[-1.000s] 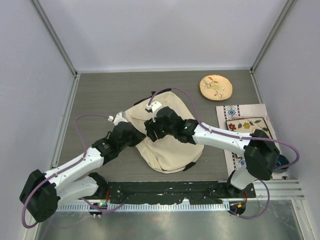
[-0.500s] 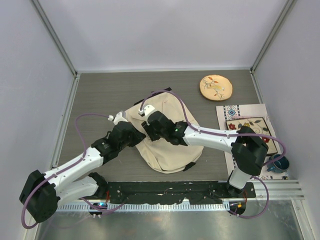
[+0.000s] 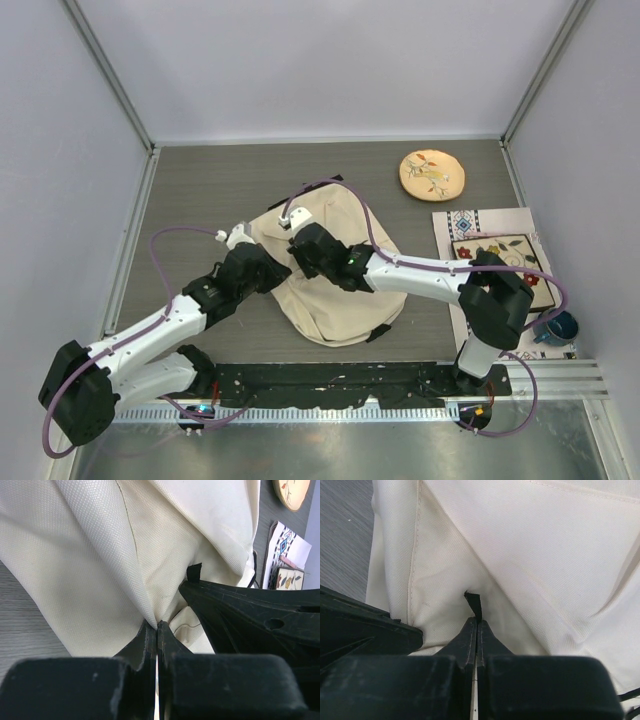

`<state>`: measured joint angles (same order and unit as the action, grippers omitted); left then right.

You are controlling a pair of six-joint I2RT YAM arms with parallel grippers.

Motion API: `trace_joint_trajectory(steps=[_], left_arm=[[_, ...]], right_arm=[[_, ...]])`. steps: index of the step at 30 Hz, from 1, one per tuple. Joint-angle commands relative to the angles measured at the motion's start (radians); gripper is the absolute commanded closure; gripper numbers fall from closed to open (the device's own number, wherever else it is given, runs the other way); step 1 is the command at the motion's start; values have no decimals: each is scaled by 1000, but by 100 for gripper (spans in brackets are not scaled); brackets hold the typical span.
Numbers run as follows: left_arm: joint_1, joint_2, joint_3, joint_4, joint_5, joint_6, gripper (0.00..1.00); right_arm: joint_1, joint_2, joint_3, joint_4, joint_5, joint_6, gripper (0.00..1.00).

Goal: Pack the student bag
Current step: Zip the student bag at the center of the board.

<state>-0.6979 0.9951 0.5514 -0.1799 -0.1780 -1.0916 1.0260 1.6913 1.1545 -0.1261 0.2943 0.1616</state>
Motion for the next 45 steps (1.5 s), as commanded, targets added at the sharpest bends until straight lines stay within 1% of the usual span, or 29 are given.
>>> trace_joint_trajectory(steps=[1, 4, 6, 7, 9, 13, 21, 34, 45], left_arm=[[1, -32, 35, 51, 26, 12, 100], [1, -33, 33, 53, 26, 12, 100], [0, -35, 33, 46, 25, 12, 100], [0, -36, 32, 46, 22, 13, 100], [1, -41, 32, 36, 17, 15, 100], [1, -44, 38, -16, -14, 15, 100], [1, -62, 35, -67, -55, 6, 100], [11, -85, 44, -147, -92, 10, 100], [54, -115, 51, -214, -95, 33, 100]], right_arm=[[-1, -12, -6, 105, 55, 39, 99], [-3, -16, -16, 121, 62, 62, 99], [-3, -33, -30, 118, 94, 78, 99], [-4, -39, -41, 155, 109, 82, 99], [-4, -54, -52, 163, 140, 93, 99], [-4, -100, -93, 183, 175, 111, 99], [-12, -196, -193, 226, 229, 170, 99], [-47, -291, -265, 237, 272, 234, 99], [-101, -361, -303, 217, 246, 271, 99]])
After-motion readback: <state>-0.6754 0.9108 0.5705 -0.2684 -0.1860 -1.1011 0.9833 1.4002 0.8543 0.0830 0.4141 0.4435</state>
